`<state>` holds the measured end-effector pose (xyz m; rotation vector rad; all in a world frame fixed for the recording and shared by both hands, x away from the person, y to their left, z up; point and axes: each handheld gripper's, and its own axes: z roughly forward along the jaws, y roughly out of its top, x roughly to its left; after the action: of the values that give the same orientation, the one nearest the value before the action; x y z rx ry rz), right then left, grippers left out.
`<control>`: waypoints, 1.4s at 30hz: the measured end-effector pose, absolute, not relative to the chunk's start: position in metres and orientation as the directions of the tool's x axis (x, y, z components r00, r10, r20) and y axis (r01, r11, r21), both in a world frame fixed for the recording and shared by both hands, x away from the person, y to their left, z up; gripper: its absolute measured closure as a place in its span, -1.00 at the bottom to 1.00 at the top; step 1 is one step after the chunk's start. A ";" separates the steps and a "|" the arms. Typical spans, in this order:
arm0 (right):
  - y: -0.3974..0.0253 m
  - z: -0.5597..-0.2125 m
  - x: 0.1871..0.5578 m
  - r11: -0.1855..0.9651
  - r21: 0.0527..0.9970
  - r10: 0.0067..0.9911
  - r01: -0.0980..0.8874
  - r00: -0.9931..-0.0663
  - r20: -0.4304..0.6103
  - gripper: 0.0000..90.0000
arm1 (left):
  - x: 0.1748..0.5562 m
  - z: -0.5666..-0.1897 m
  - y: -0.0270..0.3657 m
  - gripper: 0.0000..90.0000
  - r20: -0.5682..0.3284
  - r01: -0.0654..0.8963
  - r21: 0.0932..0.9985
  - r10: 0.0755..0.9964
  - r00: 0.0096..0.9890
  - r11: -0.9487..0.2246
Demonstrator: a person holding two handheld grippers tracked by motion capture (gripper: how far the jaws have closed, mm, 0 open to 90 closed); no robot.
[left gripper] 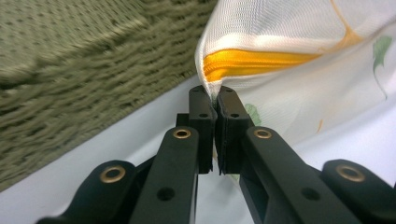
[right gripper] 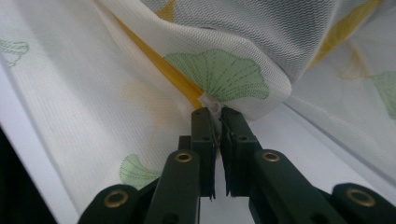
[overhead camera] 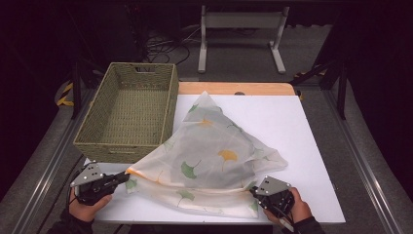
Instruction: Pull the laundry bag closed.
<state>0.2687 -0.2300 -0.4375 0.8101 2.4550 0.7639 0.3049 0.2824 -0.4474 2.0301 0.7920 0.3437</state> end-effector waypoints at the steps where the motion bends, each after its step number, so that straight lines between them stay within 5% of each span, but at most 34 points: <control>1: -0.232 -0.437 0.270 0.670 0.623 0.651 0.403 -0.723 -0.232 0.88 | 0.304 -0.448 0.280 0.89 -0.059 0.402 0.825 0.646 0.761 -0.398; 19: -0.260 -0.439 0.294 0.580 0.665 0.753 0.470 -0.621 -0.218 0.88 | 0.309 -0.461 0.246 0.78 -0.026 0.377 0.766 0.562 0.827 -0.520; 26: -0.265 -0.440 0.293 0.563 0.684 0.753 0.464 -0.629 -0.193 0.87 | 0.299 -0.453 0.254 0.19 0.042 0.319 0.806 0.586 0.809 -0.498; 32: -0.279 -0.440 0.285 0.523 0.729 0.737 0.441 -0.664 -0.126 0.82 | 0.293 -0.445 0.266 -0.37 -0.006 0.311 0.856 0.595 0.804 -0.412; 42: -0.288 -0.429 0.273 0.488 0.778 0.744 0.396 -0.655 -0.133 0.66 | 0.299 -0.442 0.275 -0.59 -0.010 0.328 0.872 0.658 0.753 -0.362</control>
<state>0.2728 -0.2876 -0.4295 0.9423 2.2791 1.0205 0.2987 0.2749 -0.4421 1.9727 0.7476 0.4251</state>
